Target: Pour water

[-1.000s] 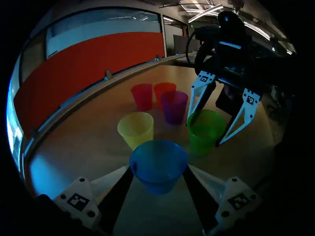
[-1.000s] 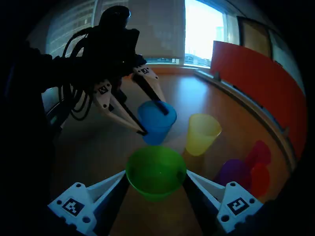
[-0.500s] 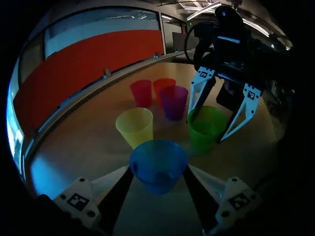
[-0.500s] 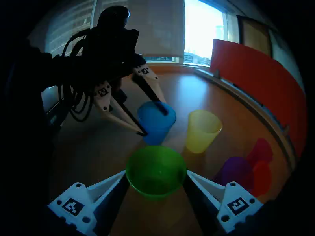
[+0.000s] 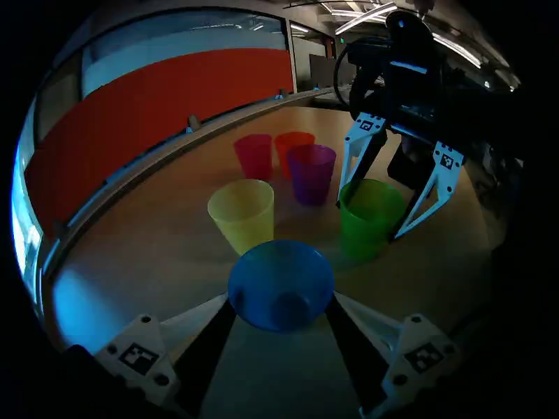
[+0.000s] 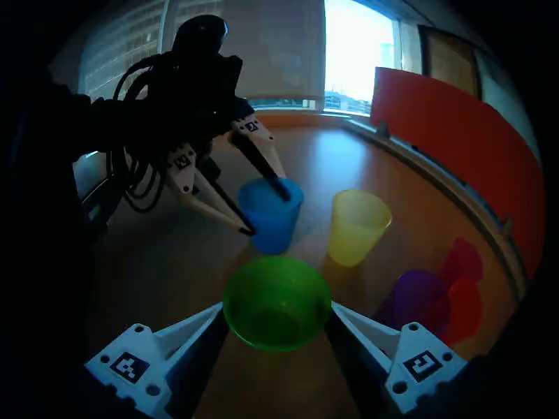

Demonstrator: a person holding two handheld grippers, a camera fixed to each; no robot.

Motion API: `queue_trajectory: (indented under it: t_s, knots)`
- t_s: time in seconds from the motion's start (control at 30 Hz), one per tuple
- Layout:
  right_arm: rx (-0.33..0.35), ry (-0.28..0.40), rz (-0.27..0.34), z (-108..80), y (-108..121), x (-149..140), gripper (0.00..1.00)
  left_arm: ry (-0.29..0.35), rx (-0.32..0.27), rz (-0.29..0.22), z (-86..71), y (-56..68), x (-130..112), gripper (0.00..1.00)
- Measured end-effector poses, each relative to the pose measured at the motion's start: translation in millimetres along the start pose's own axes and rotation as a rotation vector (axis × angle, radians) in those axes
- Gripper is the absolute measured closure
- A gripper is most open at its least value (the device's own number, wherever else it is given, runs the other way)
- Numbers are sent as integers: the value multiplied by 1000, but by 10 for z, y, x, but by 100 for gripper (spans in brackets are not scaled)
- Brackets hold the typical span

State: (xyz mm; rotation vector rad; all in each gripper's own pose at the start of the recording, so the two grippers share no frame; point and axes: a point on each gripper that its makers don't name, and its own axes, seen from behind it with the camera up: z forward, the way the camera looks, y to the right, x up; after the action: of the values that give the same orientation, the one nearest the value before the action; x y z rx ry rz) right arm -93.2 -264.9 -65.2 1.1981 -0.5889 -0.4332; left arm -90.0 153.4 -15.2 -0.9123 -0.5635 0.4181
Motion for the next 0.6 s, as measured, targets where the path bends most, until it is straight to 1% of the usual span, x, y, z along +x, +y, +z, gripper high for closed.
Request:
queue_trajectory:
  t_s: [0.3, 0.37, 0.43, 0.6]
  knots:
    - [-4, -3, 0, -6, -4, -7, 9, -13, 0, 6, 2, -13, -46, 14]
    - [-4, 1, 6, -13, -8, -10, 6, -20, -2, 5, 6, -8, -72, 14]
    - [-4, 0, 14, -20, -9, -28, 1, -27, -4, 3, 10, -1, -101, 14]
    - [-13, -15, 20, -31, 3, -113, 1, -41, -2, 8, 19, 5, -155, 14]
